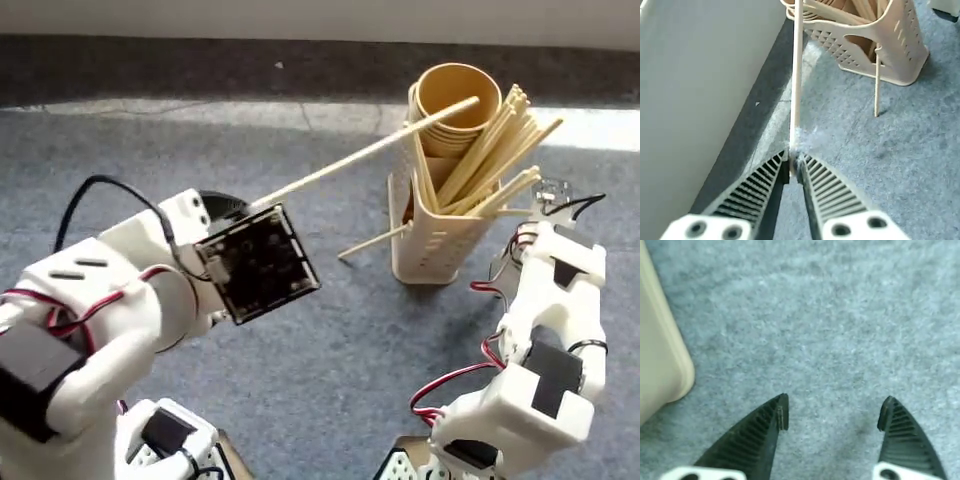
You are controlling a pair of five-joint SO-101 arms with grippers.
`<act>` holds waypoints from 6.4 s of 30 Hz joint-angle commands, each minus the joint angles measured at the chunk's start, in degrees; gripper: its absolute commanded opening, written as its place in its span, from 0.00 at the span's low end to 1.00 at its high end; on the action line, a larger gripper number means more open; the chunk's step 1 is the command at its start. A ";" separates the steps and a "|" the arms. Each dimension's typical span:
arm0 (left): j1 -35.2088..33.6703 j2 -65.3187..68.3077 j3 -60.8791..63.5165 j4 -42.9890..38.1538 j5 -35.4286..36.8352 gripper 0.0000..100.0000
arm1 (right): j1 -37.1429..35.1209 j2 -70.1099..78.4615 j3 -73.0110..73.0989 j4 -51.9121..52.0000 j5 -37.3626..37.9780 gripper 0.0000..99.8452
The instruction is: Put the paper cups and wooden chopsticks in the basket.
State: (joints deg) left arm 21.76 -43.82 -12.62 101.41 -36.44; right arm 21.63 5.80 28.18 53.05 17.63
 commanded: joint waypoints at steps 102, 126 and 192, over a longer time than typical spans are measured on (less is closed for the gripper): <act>-10.86 98.95 -33.89 -14.51 28.31 0.21 | -2.51 -1.27 -0.31 0.22 -3.87 0.29; -5.49 83.03 -78.99 -10.73 28.04 0.01 | -3.03 -10.68 -7.52 12.70 -4.40 0.29; -7.78 76.26 -55.43 -14.07 36.40 0.17 | 7.69 -110.81 47.25 15.25 -3.87 0.29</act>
State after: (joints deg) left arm 15.08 25.98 -71.43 81.89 -0.75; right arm 28.84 -104.62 75.65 68.53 13.58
